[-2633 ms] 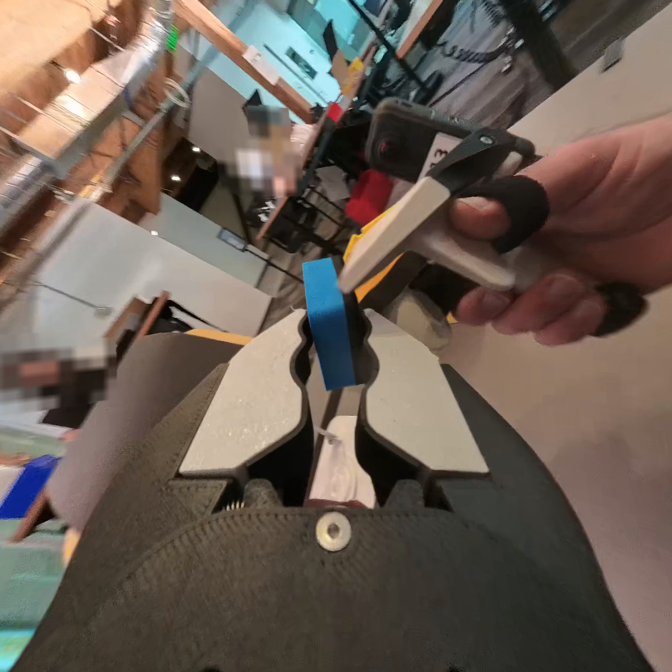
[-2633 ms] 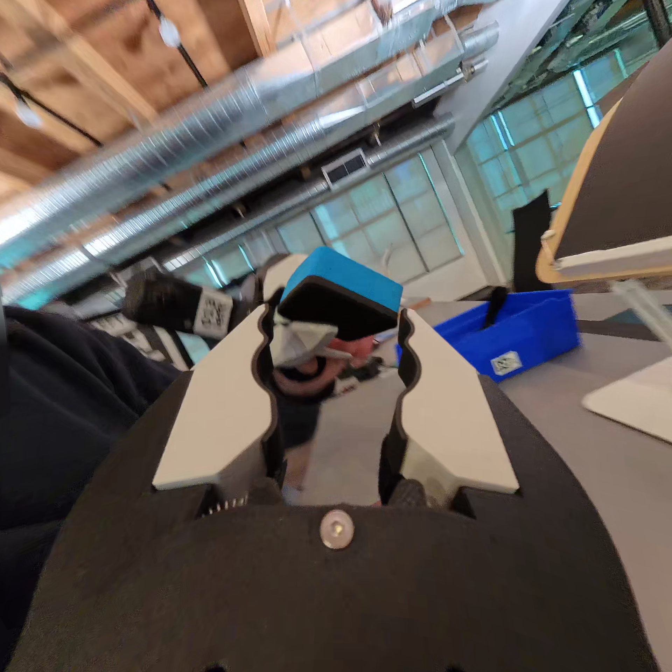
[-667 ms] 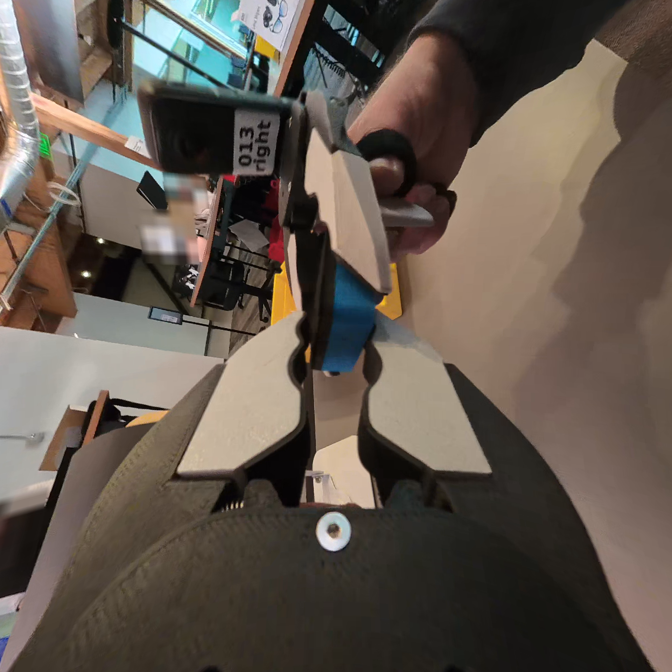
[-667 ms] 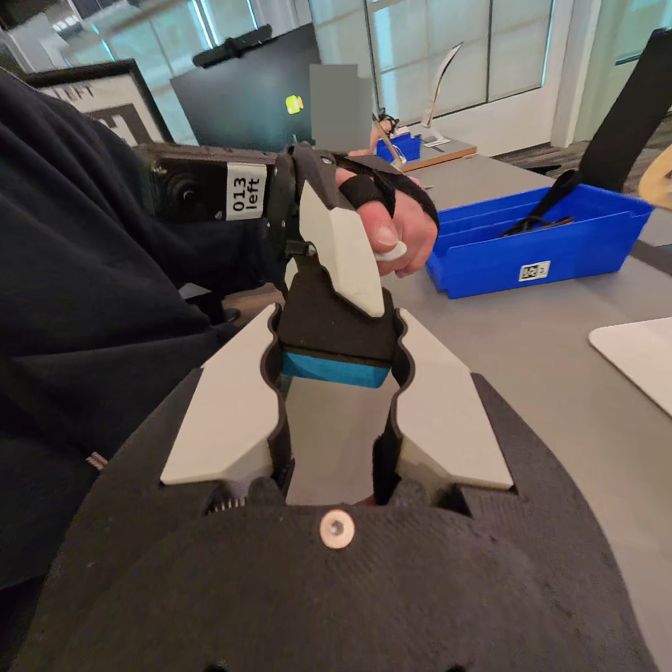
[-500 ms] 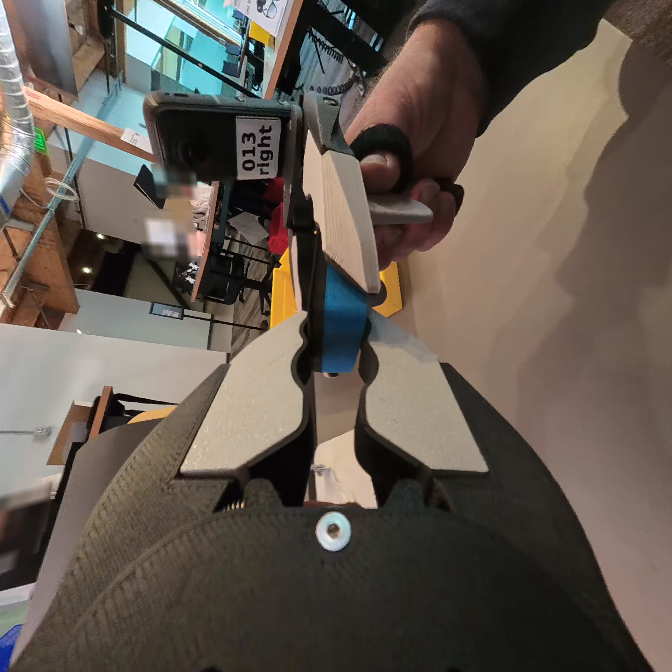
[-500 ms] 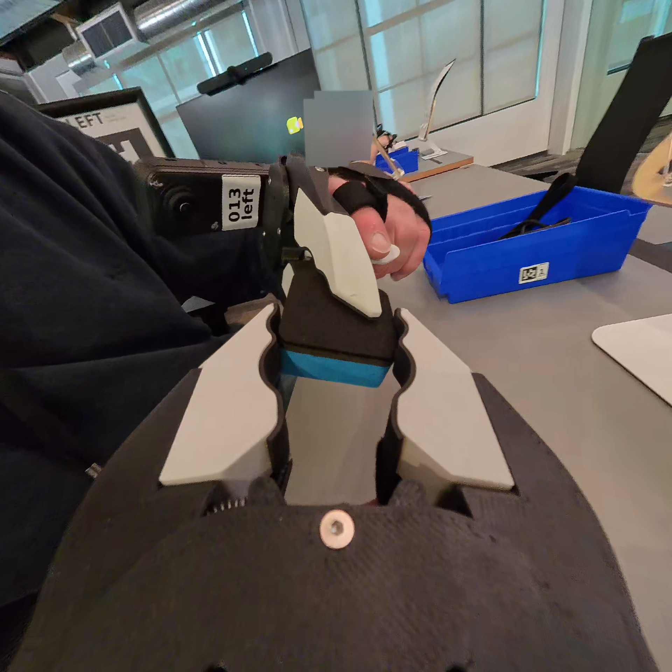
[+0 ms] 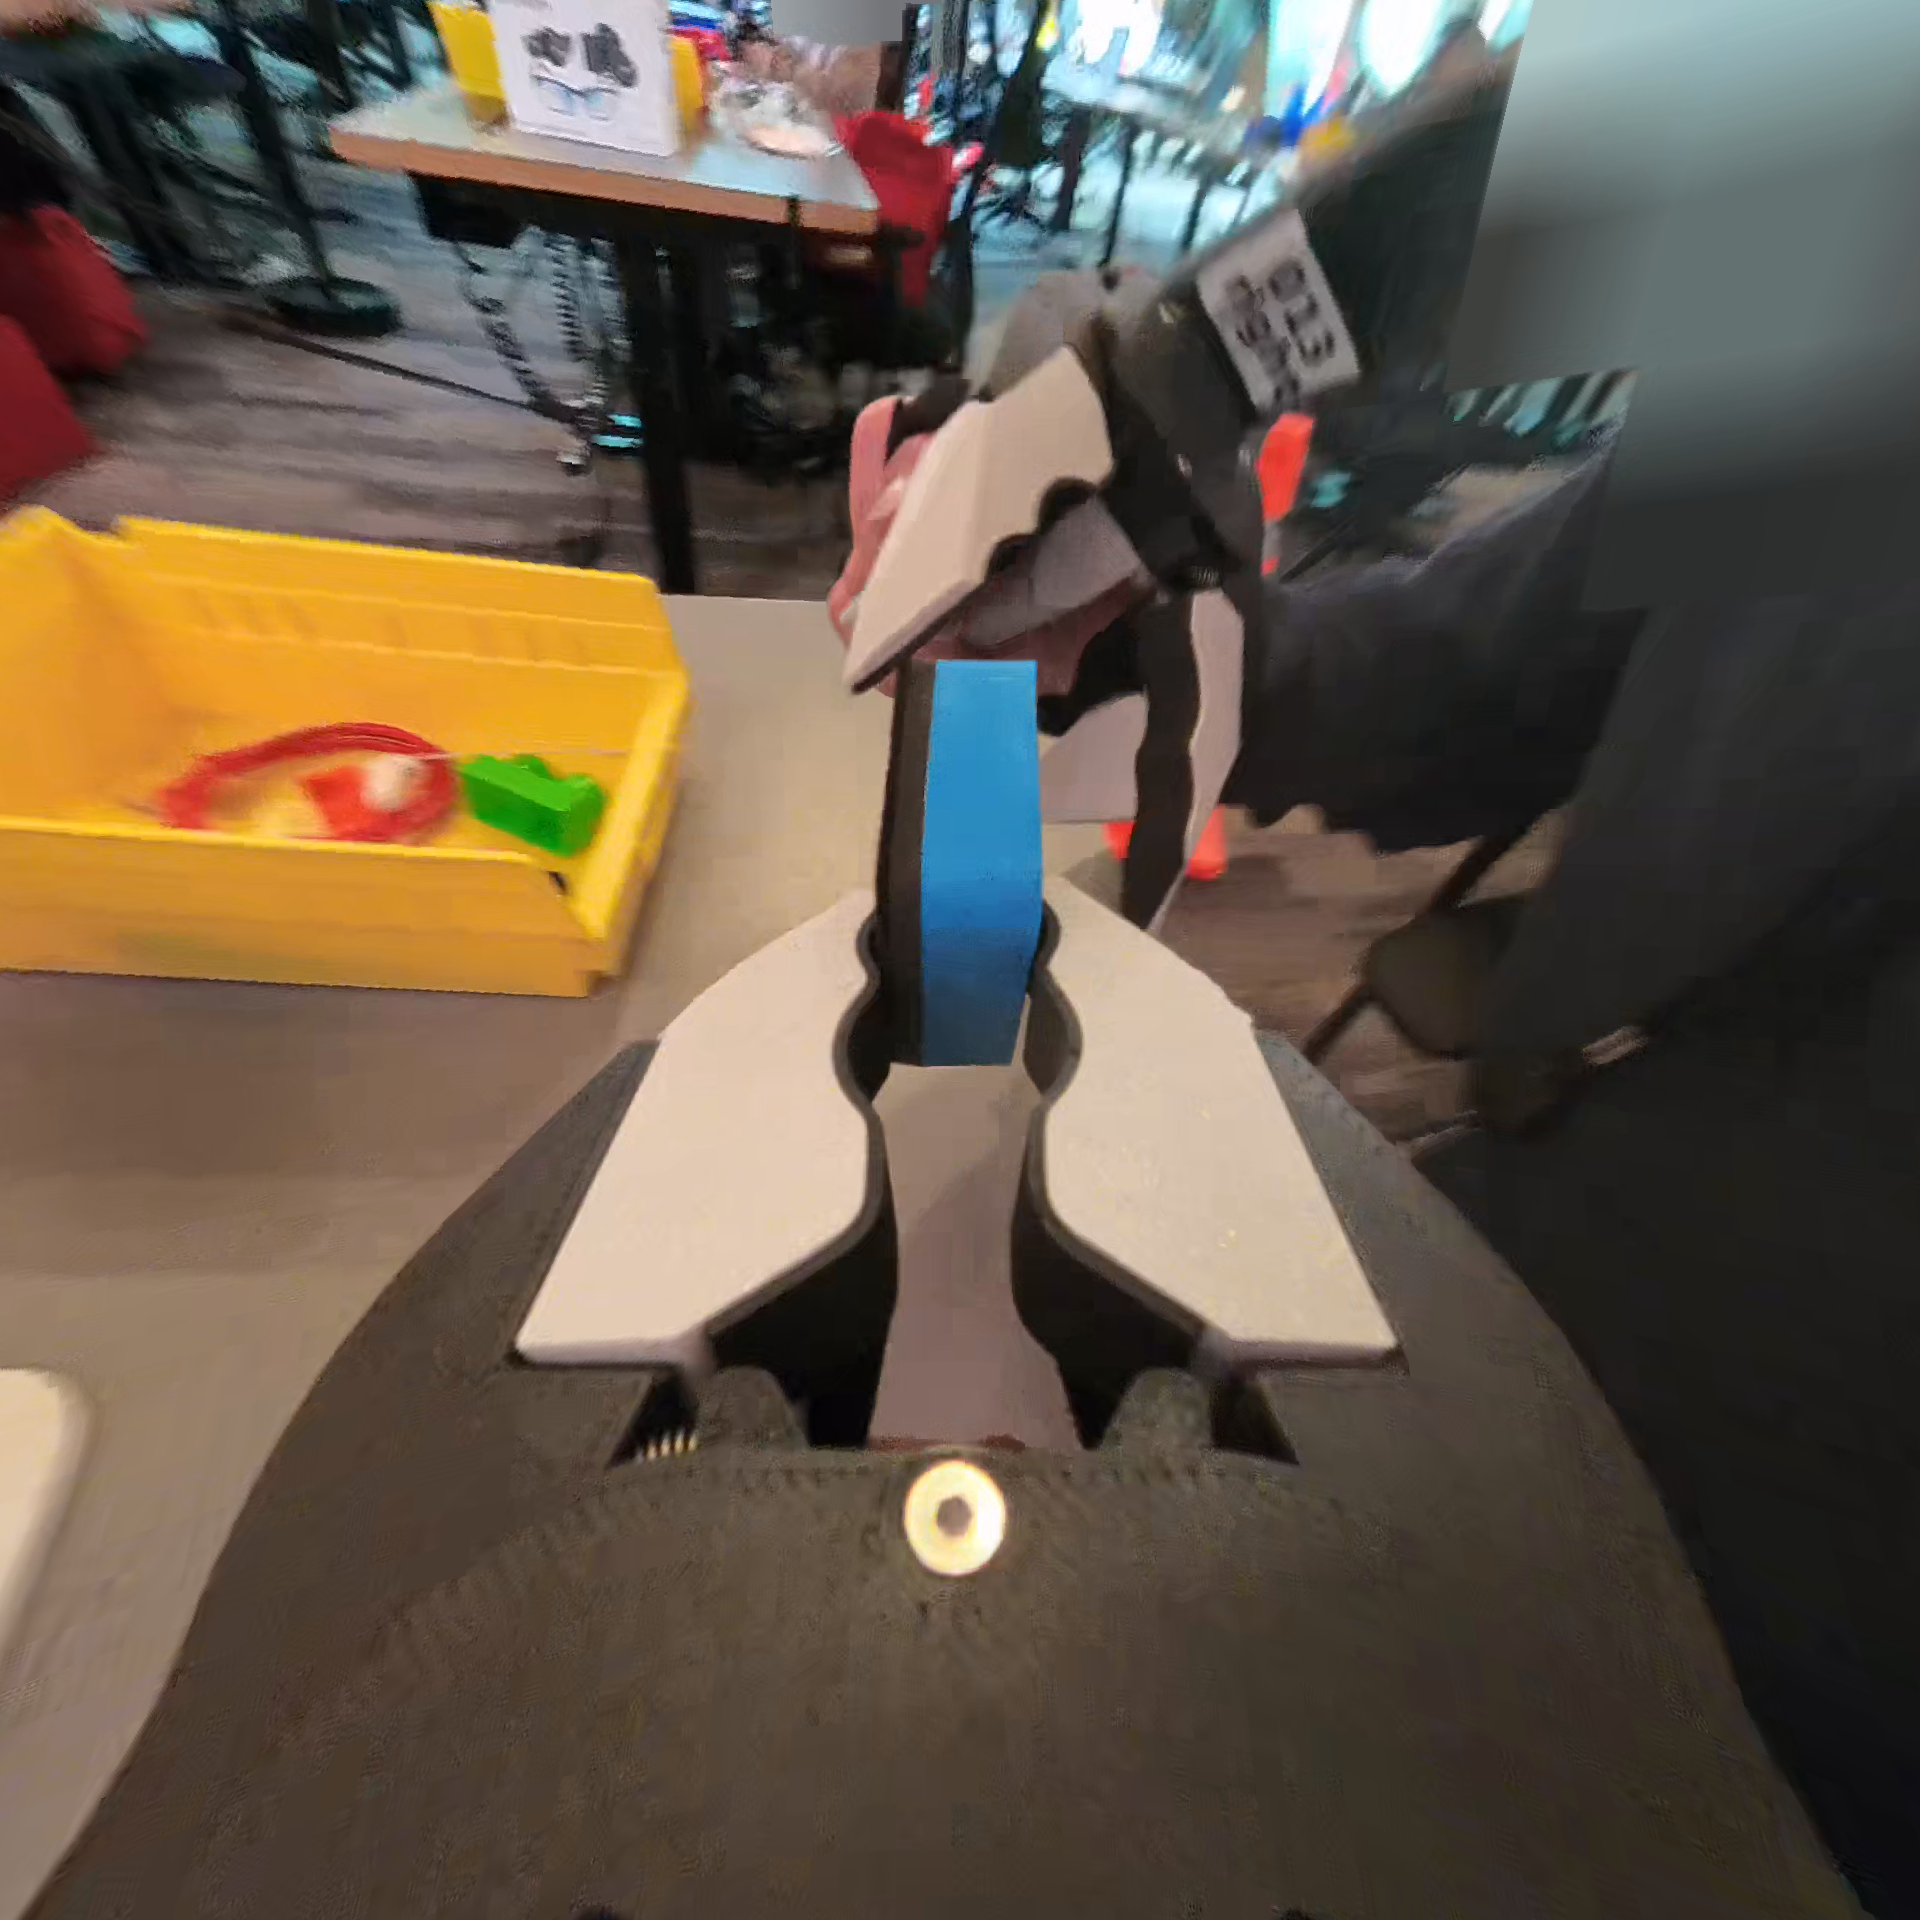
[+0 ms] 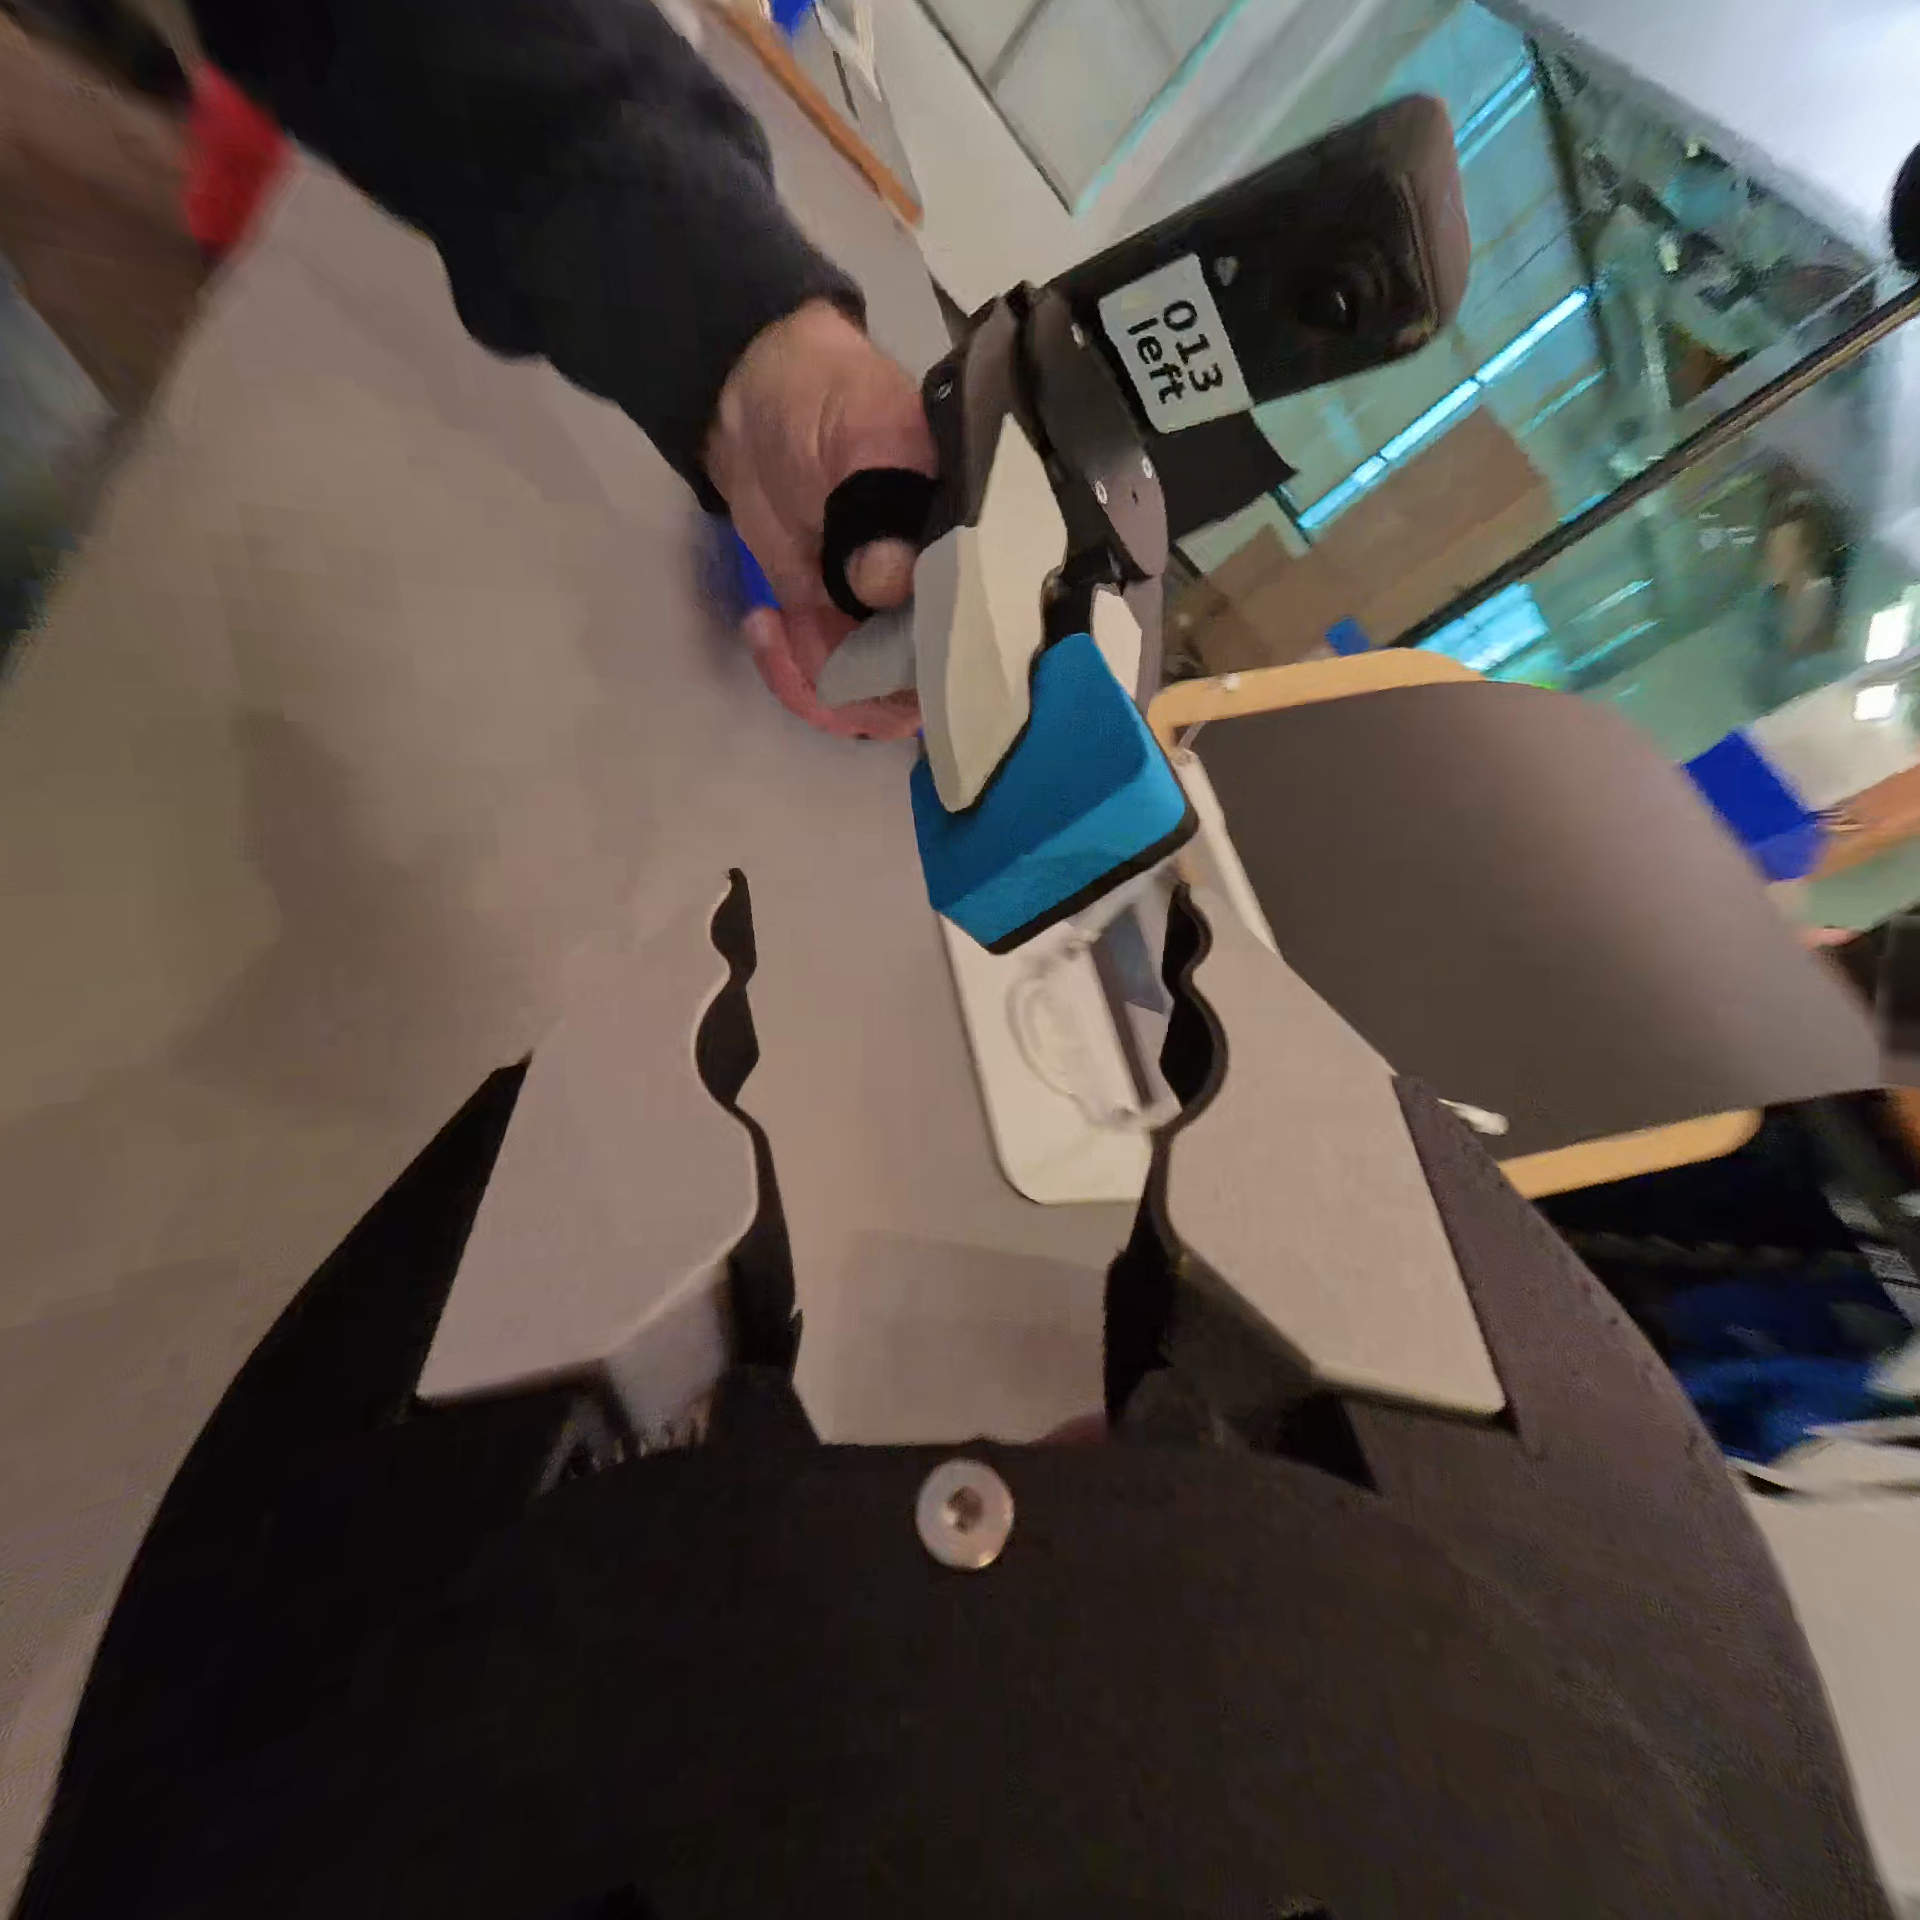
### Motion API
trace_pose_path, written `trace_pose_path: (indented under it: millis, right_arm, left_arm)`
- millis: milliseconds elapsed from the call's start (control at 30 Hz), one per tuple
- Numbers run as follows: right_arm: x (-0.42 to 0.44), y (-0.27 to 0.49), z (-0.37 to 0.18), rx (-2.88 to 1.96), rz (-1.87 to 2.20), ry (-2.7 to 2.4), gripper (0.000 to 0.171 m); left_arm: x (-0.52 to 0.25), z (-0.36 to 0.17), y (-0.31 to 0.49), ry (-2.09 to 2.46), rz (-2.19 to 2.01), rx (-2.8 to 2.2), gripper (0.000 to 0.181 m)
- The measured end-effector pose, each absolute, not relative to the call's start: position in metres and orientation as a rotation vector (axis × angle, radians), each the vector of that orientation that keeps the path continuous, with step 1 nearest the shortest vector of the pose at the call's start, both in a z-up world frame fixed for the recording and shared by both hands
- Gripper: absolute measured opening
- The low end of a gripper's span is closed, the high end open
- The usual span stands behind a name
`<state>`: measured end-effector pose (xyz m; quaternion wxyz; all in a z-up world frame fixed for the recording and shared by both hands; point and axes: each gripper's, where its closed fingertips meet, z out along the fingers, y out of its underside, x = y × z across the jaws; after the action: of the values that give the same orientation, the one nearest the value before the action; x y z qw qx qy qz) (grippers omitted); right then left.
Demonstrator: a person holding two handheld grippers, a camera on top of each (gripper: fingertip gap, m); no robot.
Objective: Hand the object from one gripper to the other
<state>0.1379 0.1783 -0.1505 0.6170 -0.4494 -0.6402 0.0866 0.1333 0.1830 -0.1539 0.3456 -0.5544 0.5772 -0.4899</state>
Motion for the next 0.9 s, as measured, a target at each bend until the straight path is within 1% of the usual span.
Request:
trace_pose_path:
  millis: [167, 267, 300, 333, 500, 667, 833, 900]
  right_arm:
    - [0.136, 0.181, -0.153, -0.884, -0.154, -1.537, 0.081]
    - [0.136, 0.187, -0.158, -0.798, -0.387, -1.582, 0.075]
    - [0.136, 0.189, -0.160, -0.765, -0.457, -1.590, 0.077]
    - [0.137, 0.190, -0.160, -0.728, -0.518, -1.593, 0.075]
    - [0.134, 0.178, -0.172, -0.545, -0.618, -1.685, 0.053]
    - [0.127, 0.165, -0.183, -0.393, -0.686, -1.767, 0.047]
    - [0.126, 0.157, -0.179, -0.295, -0.746, -1.815, 0.024]
    - [0.126, 0.156, -0.181, -0.294, -0.754, -1.840, 0.022]
  left_arm:
    - [0.134, -0.154, 0.183, 1.393, -1.589, -1.563, 0.021]
    - [0.136, -0.162, 0.180, 1.394, -1.684, -1.642, 0.021]
    - [0.136, -0.162, 0.179, 1.371, -1.727, -1.660, 0.022]
    - [0.136, -0.162, 0.177, 1.346, -1.783, -1.675, 0.021]
    - [0.130, -0.174, 0.160, 1.355, -2.005, -1.741, 0.022]
    - [0.131, -0.180, 0.143, 1.441, -2.143, -1.745, 0.022]
    - [0.132, -0.183, 0.129, 1.548, -2.276, -1.741, 0.021]
    - [0.131, -0.186, 0.126, 1.567, -2.329, -1.759, 0.022]
